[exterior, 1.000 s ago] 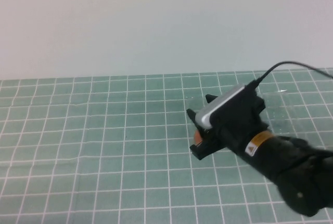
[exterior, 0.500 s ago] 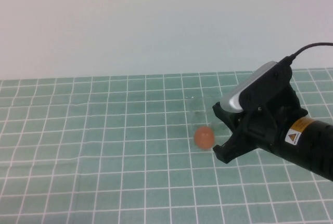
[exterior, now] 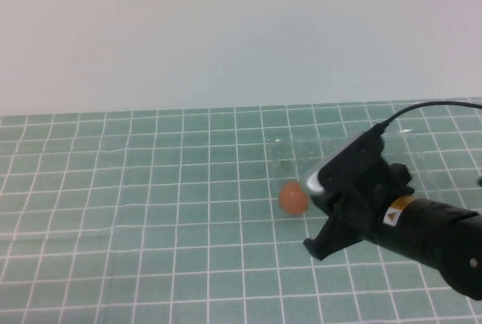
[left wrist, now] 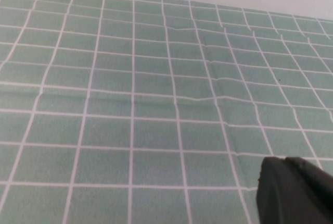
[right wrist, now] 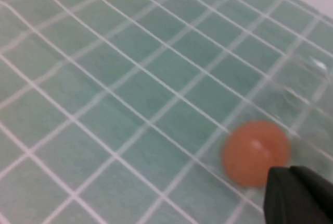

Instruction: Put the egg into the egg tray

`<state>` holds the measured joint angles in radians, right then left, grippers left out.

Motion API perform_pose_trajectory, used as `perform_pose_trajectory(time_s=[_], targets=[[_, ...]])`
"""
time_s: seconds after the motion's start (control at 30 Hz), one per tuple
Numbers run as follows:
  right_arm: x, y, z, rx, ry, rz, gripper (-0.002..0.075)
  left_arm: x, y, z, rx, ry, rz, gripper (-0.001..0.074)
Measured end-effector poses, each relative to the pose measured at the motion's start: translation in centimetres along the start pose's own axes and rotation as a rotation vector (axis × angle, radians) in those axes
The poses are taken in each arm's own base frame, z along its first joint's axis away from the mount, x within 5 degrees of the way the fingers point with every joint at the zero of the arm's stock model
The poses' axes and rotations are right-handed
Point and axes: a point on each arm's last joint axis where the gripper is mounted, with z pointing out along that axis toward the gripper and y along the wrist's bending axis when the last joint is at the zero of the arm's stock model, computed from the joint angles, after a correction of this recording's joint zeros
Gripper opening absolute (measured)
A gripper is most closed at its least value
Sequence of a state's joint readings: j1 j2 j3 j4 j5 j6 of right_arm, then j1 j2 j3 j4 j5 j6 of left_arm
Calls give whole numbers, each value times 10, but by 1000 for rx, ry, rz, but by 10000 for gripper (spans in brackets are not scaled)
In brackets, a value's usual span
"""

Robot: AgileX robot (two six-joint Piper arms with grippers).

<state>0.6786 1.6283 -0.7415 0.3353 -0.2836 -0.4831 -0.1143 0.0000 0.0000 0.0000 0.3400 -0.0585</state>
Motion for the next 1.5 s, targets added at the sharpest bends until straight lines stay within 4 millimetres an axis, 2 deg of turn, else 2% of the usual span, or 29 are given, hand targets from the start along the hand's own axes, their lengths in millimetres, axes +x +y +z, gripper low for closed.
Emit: perform_pose_trajectory(time_s=[0.1, 0.23, 0.43, 0.53, 0.73, 0.87, 0.97, 1.1, 1.17, 1.4, 1.5], targets=[[5, -11, -2, 81, -6, 107, 0, 0, 0, 0, 0, 0, 0, -1], [14, -24, -16, 216, -32, 199, -1, 0, 0, 0, 0, 0, 0, -1], [25, -32, -49, 309, -69, 151, -1, 0, 0, 0, 0, 0, 0, -1], [23, -41, -69, 374, -129, 121, -1, 0, 0, 0, 0, 0, 0, -1], [13, -74, -121, 461, -231, 156, -1, 0, 0, 0, 0, 0, 0, -1], [22, -93, -156, 451, -194, 176, -1, 0, 0, 0, 0, 0, 0, -1], [34, -99, -185, 482, -181, 171, -1, 0, 0, 0, 0, 0, 0, -1], [48, -92, -222, 583, -239, 171, -1, 0, 0, 0, 0, 0, 0, -1], [54, -85, -232, 614, -272, 163, -1, 0, 0, 0, 0, 0, 0, -1], [87, -65, -229, 587, -266, 214, -1, 0, 0, 0, 0, 0, 0, -1], [106, -53, -227, 577, -295, 295, -1, 0, 0, 0, 0, 0, 0, -1]])
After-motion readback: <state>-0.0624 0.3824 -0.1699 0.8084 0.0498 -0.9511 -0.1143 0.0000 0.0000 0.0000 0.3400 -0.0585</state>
